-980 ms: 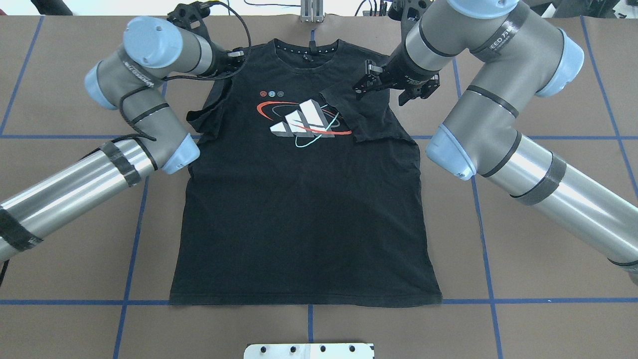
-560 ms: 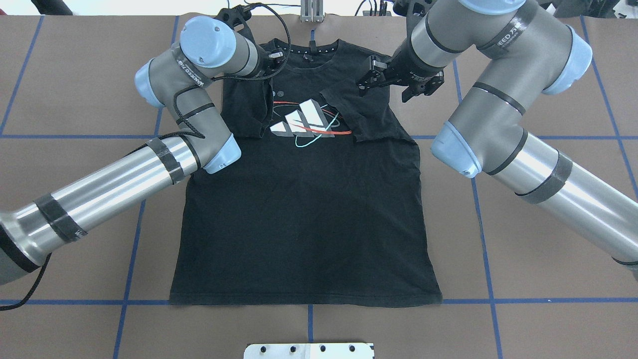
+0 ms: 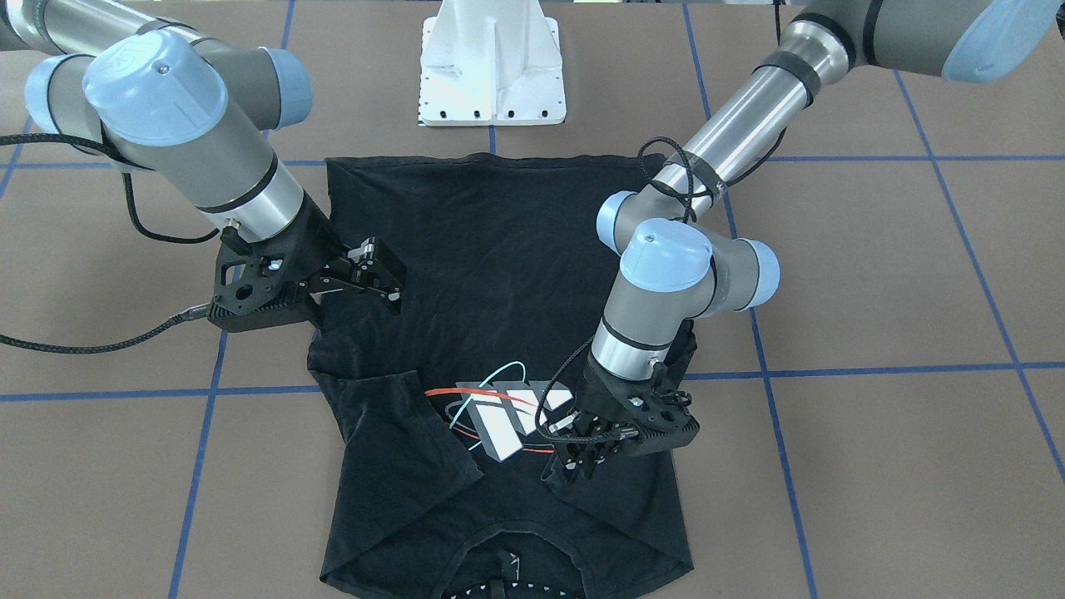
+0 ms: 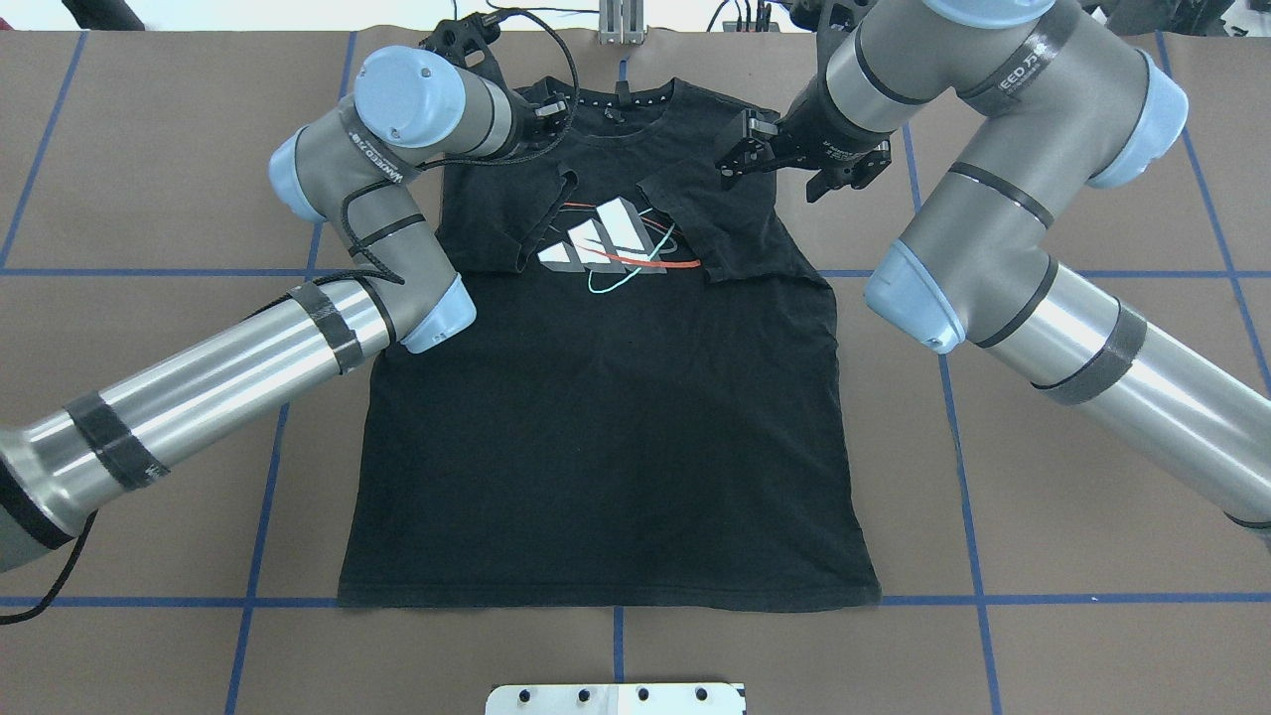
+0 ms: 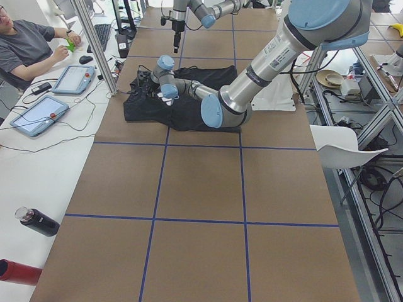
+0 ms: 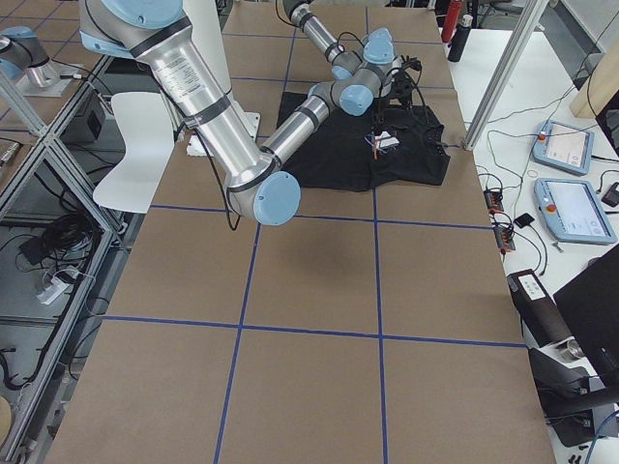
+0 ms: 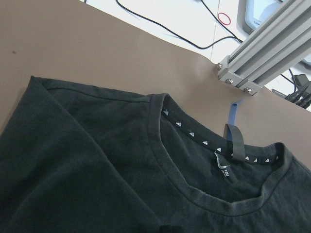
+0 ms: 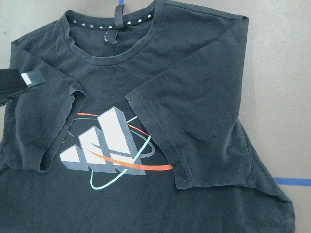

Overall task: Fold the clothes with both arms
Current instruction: 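Fold the sleeve nearest the left gripper inward over the logo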

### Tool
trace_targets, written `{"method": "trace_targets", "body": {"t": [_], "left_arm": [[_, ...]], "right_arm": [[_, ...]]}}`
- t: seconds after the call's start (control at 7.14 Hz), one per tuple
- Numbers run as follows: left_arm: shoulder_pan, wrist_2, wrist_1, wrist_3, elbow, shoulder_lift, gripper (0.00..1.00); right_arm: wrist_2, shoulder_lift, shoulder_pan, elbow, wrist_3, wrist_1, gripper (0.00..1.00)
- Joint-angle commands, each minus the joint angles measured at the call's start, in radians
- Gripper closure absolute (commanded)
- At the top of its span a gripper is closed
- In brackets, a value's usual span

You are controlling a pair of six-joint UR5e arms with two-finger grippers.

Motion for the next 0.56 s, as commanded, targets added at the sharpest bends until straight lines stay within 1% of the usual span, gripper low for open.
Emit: {"method": "trace_targets", "body": {"t": [0.0, 0.14, 0.28, 0.42], "left_arm": [[-0.007, -0.071, -0.013, 0.008, -0.196, 0.151, 0.0], [-0.017, -0.139, -0.006, 0.01, -0.296, 0.229, 0.0], [-0.023, -0.174, -0.001, 0.01, -0.418, 0.335, 0.0], [-0.03, -0.217, 0.006, 0.01, -0.532, 0.438, 0.0]], "right_arm": [[0.007, -0.005, 0.0, 0.006, 0.001, -0.001, 0.0], [0.04, -0.052, 0.0, 0.056, 0.003, -0.001, 0.0], [0.095, -0.118, 0.0, 0.117, 0.007, -0.001, 0.0], [0.102, -0.155, -0.009, 0.144, 0.032, 0.0, 0.0]]}}
